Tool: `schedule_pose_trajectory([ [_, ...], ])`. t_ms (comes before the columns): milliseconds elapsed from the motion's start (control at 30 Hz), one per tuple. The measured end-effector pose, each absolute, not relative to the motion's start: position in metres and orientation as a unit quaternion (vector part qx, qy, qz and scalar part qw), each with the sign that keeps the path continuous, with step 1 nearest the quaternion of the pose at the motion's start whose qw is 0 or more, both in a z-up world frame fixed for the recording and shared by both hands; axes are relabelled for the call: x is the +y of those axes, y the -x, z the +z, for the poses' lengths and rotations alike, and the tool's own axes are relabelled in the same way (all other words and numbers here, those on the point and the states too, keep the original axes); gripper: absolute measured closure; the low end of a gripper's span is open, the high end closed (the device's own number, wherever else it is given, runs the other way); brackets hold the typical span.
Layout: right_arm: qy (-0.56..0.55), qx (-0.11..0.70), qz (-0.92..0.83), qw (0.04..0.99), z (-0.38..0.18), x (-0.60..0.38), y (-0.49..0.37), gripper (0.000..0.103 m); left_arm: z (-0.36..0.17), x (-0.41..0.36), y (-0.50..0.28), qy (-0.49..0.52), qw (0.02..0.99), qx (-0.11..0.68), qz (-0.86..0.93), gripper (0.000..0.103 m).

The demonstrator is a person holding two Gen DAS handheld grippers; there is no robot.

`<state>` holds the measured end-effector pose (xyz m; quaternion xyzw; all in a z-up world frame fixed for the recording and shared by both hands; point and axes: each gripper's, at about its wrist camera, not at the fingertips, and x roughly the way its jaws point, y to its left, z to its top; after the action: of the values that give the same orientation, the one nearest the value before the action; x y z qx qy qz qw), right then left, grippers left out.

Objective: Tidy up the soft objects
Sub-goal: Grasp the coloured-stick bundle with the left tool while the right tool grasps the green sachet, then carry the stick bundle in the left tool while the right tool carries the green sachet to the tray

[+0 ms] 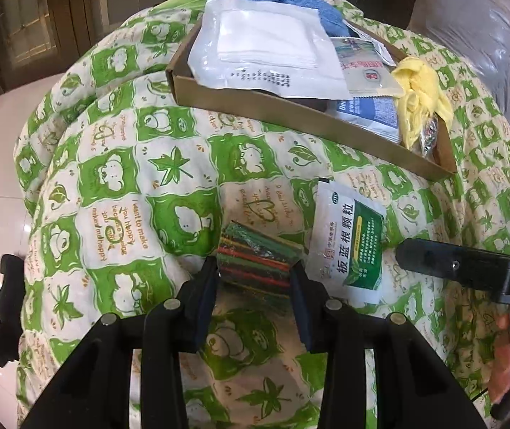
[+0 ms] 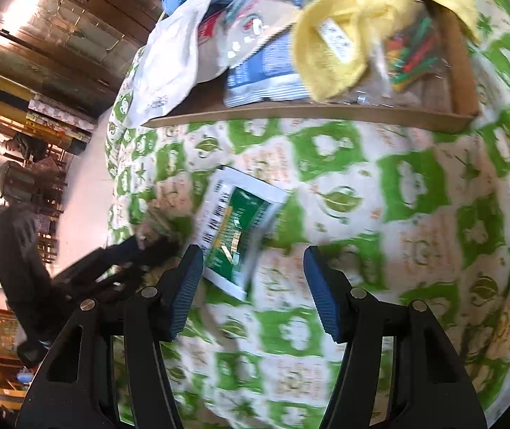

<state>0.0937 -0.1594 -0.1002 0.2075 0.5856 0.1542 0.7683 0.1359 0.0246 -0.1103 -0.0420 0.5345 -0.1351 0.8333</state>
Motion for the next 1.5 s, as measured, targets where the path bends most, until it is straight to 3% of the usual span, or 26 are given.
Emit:
schedule_pose_trajectory([
  [400,-0.252,0.624,0.117,0.731,-0.117,-0.122,-0.128,0.044,-0.11,0.044,-0.134,0.076,0.834,0.526,-0.15,0.064],
  [733,-0.129,0.651,0.085,0.744,-0.12,-0.078,-0.155,0.044,-0.111,0.04,-0.137,0.073,0.835,0.523,-0.155,0.064],
  [867,-0.108,0.648,0.095,0.748,-0.118,-0.072,-0.153,0.052,-0.111,0.04,-0.137,0.072,0.835,0.521,-0.158,0.064],
  [1000,-0.094,0.638,0.106,0.757,-0.115,-0.091,-0.135,0.058,-0.111,0.042,-0.137,0.075,0.836,0.52,-0.161,0.064],
  [1500,-0.093,0.604,0.098,0.786,-0.123,-0.155,-0.071,0.059,-0.113,0.028,-0.135,0.024,0.845,0.515,-0.143,0.065],
])
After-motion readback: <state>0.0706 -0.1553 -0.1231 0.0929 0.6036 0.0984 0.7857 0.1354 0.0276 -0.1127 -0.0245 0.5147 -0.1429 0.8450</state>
